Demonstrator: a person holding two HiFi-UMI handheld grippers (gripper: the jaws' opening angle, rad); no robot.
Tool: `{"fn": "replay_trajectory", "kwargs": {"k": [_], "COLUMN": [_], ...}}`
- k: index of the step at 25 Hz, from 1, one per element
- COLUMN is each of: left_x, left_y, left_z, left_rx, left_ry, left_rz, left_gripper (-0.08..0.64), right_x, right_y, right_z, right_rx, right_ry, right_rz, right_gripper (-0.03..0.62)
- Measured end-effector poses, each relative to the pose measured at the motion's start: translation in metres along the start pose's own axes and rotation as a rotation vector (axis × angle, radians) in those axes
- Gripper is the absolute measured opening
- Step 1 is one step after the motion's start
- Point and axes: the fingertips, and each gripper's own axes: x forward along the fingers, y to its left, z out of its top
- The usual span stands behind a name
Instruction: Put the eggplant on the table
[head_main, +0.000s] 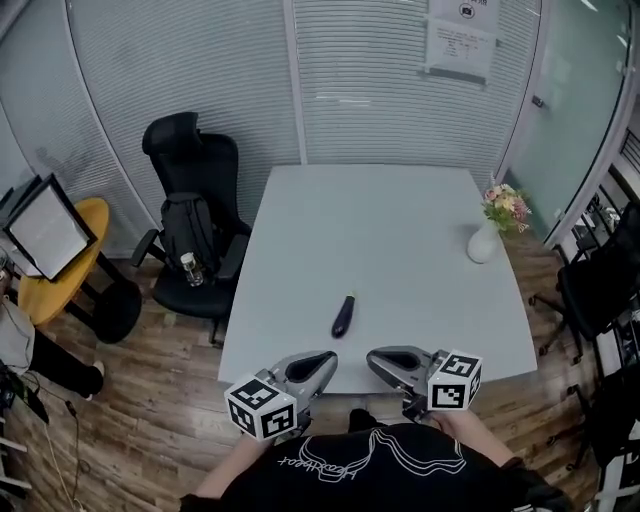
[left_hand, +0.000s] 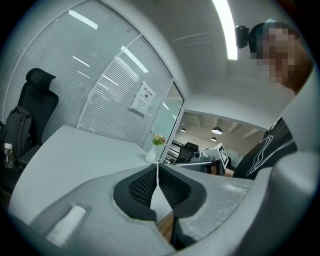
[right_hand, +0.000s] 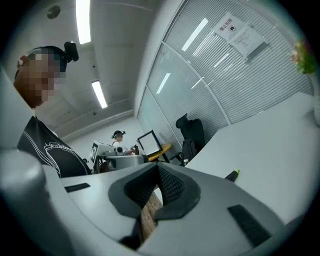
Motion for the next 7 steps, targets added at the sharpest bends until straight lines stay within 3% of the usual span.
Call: {"fn": "replay_trajectory", "kwargs": {"k": [7], "left_x": [-0.0090], "left_y": [-0.0086], "left_z": [-0.0007], "left_rx": [0.003], "left_ry": [-0.011], "left_rz": [0.001], "left_gripper": [0.022], "right_x": [-0.0026], "right_y": [0.0100], "right_z": [-0.0029], "right_rx": [-0.004], "right_ry": [-0.002], "right_rz": [-0.003], "right_gripper": [0.009]}}
